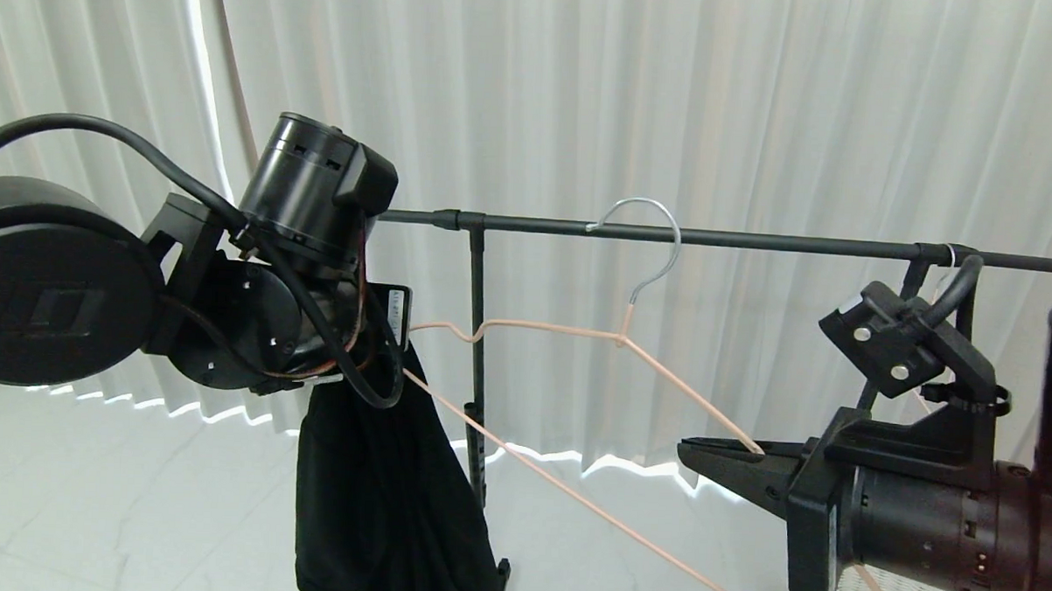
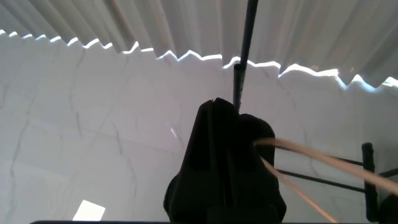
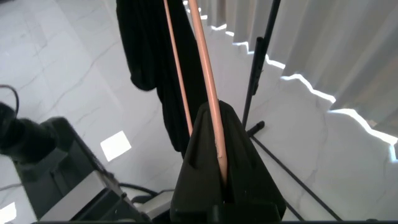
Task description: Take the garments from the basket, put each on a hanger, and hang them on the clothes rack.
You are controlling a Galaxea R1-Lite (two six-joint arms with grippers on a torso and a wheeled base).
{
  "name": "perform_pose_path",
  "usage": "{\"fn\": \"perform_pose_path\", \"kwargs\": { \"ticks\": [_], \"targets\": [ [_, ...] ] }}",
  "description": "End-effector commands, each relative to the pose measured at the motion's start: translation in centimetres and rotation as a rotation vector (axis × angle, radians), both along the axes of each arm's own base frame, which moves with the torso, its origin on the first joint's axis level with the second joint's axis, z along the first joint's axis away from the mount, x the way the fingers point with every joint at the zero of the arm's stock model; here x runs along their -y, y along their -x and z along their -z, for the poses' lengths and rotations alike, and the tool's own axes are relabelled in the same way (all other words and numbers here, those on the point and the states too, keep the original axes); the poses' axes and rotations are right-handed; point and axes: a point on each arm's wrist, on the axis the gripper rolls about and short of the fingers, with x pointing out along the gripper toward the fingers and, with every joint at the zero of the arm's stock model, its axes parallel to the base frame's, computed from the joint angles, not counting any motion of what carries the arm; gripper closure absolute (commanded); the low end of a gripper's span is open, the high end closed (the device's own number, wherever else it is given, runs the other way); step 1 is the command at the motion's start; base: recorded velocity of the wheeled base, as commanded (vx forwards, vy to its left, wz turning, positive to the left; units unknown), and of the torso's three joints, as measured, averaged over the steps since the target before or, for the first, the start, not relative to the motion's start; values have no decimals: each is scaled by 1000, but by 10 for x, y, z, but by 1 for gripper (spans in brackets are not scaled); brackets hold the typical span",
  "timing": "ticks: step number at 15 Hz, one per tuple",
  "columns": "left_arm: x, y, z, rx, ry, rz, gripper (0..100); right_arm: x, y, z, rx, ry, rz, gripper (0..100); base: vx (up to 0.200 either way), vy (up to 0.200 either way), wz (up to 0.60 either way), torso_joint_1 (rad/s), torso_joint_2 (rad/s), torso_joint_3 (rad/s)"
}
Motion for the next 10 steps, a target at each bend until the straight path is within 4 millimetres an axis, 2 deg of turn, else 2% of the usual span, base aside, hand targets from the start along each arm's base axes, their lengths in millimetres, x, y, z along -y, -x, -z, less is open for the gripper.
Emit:
{"fn": "perform_pose_path", "kwargs": {
  "ticks": [1, 4, 8, 10],
  "targets": [
    [0, 1, -2, 3, 6, 10, 100, 6, 4, -6, 13, -24, -9, 100, 0, 0, 0, 0, 0, 0],
    [9, 16, -8, -1, 42, 116, 100, 3, 2, -4, 9, -18, -5, 100, 0, 0, 0, 0, 0, 0],
    [8, 18, -6, -12, 16, 136, 100, 5, 3, -6, 13, -24, -11, 100, 0, 0, 0, 0, 0, 0],
    [1, 20, 1, -40, -43, 151, 100, 10, 7, -7, 11, -22, -14, 100, 0, 0, 0, 0, 0, 0]
  ]
}}
